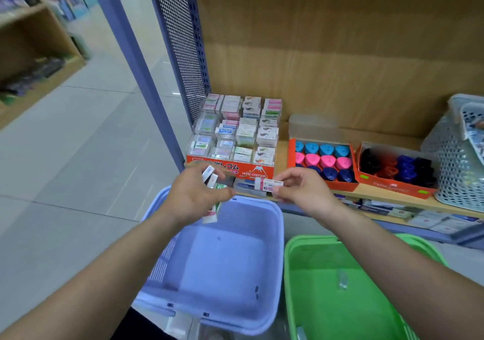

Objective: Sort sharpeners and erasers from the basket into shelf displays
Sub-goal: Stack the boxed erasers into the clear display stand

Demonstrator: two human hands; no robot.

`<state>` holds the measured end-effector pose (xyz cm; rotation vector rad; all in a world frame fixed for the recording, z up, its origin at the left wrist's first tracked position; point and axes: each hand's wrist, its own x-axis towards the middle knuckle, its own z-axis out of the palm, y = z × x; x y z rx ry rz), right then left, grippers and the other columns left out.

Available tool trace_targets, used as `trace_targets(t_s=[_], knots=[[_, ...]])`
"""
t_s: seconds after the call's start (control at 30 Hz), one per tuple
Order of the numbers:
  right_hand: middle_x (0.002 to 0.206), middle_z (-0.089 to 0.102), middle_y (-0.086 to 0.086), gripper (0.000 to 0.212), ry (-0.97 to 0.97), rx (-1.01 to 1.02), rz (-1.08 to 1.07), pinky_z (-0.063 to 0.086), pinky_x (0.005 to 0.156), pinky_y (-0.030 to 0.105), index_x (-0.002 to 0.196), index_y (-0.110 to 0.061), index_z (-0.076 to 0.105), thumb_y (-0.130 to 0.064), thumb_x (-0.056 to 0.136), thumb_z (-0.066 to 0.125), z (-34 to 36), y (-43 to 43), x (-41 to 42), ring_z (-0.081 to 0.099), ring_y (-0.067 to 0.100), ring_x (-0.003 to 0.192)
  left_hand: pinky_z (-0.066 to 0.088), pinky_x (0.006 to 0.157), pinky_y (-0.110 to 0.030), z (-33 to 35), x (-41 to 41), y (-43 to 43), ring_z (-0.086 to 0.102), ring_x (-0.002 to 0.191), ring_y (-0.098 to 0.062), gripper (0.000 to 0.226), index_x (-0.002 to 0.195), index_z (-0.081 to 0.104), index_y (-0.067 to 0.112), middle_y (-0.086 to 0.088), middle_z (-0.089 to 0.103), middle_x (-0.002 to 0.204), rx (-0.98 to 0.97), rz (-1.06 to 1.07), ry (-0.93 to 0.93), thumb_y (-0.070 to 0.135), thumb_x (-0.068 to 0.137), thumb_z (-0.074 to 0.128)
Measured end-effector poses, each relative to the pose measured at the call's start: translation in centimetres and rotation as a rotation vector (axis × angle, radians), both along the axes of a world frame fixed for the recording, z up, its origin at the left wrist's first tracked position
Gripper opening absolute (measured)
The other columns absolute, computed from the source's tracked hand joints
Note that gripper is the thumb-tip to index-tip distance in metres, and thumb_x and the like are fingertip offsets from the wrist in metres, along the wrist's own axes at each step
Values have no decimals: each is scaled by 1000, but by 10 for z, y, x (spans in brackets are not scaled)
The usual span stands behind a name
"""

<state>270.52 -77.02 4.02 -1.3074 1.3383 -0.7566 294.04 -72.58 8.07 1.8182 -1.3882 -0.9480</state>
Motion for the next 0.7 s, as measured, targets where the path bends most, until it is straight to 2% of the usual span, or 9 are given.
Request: trace_targets(t_s=[0.17, 0.27, 0.43, 0.57, 0.7], knots=[[71, 70, -3, 16, 173, -29, -15, 58, 73, 37, 89, -21, 70, -11, 83, 81, -34, -49, 13, 72, 22, 74, 45, 48, -20, -22, 31, -24, 58, 65, -19, 25, 85, 66, 21, -3, 68, 80, 6, 74, -58, 22, 73, 87], [78, 71, 2, 13, 227, -61, -53, 55, 72, 31, 94, -19, 71, -14, 85, 79, -50, -79, 12, 69, 16, 71, 44, 45, -17, -31, 35, -46, 54, 62, -17, 24, 87, 67, 21, -4, 66, 78, 0, 59, -29, 21, 74, 87], [92, 72, 5, 11, 218, -108, -66, 59, 71, 35, 94, -23, 69, -18, 88, 77, -59, -130, 32, 69, 19, 72, 44, 46, -19, -46, 38, -73, 55, 61, -16, 26, 85, 64, 26, 1, 63, 74, 24, 23, -106, 25, 72, 87], [83, 70, -2, 11, 205, -172, 1, 58, 66, 32, 97, -21, 70, -19, 89, 77, -69, -163, 76, 65, 12, 60, 43, 41, -16, -54, 47, -86, 50, 53, -12, 25, 87, 65, 22, -10, 66, 80, 28, 62, -35, 17, 74, 85], [86, 67, -7, 10, 286, -246, 102, 50, 68, 27, 98, -24, 70, -20, 90, 74, -88, -182, 121, 65, 12, 77, 43, 41, -17, -62, 59, -92, 50, 58, -17, 26, 87, 64, 21, -16, 67, 85, 24, 121, 36, 17, 74, 87]])
